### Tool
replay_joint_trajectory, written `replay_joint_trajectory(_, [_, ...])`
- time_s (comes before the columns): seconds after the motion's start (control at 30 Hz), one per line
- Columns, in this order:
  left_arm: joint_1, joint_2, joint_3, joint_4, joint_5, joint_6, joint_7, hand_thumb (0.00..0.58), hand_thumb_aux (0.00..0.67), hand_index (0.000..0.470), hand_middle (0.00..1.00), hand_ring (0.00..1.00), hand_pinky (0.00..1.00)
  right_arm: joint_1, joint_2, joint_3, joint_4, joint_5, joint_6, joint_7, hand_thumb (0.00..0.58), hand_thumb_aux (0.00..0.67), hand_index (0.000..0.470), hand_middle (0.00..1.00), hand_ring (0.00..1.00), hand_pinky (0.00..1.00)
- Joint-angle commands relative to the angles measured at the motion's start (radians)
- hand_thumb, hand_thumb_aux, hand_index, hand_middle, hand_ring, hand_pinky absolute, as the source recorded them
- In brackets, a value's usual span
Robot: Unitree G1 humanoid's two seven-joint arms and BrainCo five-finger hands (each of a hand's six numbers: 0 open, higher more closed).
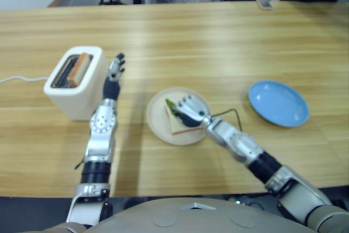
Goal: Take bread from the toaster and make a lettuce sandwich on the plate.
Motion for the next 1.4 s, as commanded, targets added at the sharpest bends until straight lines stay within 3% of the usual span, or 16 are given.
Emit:
replay_joint_trajectory(0.03, [0.006,0.003,-0.010,0.021,0.014,0.005,0.004,0.000,0.000,0.000,0.00,0.00,0.00,-0.001,-0.045,-0.055,-0.075,0.001,0.003,0.023,0.580,0.670,0.460,1.00,1.00,1.00])
replay_joint_trajectory(0.4, [0.011,0.006,-0.011,0.026,0.019,0.000,0.009,0.000,0.000,0.000,0.00,0.00,0.00,-0.033,-0.105,-0.132,-0.149,-0.003,-0.012,0.070,0.580,0.670,0.460,1.00,1.00,1.00])
replay_joint_trajectory(0.77, [0.018,0.006,-0.022,0.034,0.029,-0.002,0.010,0.000,0.000,0.000,0.00,0.00,0.00,-0.061,-0.042,-0.016,0.126,-0.069,-0.045,0.003,0.580,0.670,0.460,1.00,1.00,1.00])
replay_joint_trajectory(1.0, [0.021,0.008,-0.020,0.030,0.031,0.003,0.008,0.000,0.000,0.000,0.00,0.00,0.00,-0.047,-0.053,0.006,0.142,-0.085,-0.044,-0.010,0.580,0.670,0.460,1.00,1.00,1.00])
replay_joint_trajectory(1.13, [0.024,0.006,-0.020,0.030,0.034,0.002,0.009,0.000,0.000,0.000,0.00,0.00,0.00,-0.021,-0.075,-0.003,0.084,-0.081,-0.046,0.012,0.564,0.557,0.382,0.90,0.90,0.90])
replay_joint_trajectory(1.17, [0.025,0.006,-0.020,0.029,0.035,0.002,0.009,0.000,0.000,0.000,0.00,0.00,0.00,-0.016,-0.080,-0.005,0.070,-0.080,-0.046,0.017,0.528,0.470,0.323,0.80,0.80,0.80])
replay_joint_trajectory(1.2, [0.026,0.006,-0.019,0.029,0.035,0.002,0.009,0.000,0.000,0.000,0.00,0.00,0.00,-0.011,-0.087,-0.009,0.054,-0.079,-0.045,0.022,0.528,0.470,0.323,0.80,0.80,0.80])
replay_joint_trajectory(1.27, [0.026,0.006,-0.019,0.029,0.036,0.003,0.009,0.000,0.000,0.000,0.00,0.00,0.00,-0.001,-0.100,-0.020,0.022,-0.075,-0.044,0.032,0.458,0.363,0.249,0.58,0.58,0.58])
replay_joint_trajectory(1.4, [0.026,0.008,-0.019,0.031,0.038,0.003,0.009,0.000,0.000,0.000,0.00,0.00,0.00,0.030,-0.134,-0.053,-0.075,-0.056,-0.041,0.067,0.417,0.315,0.216,0.57,0.57,0.57])
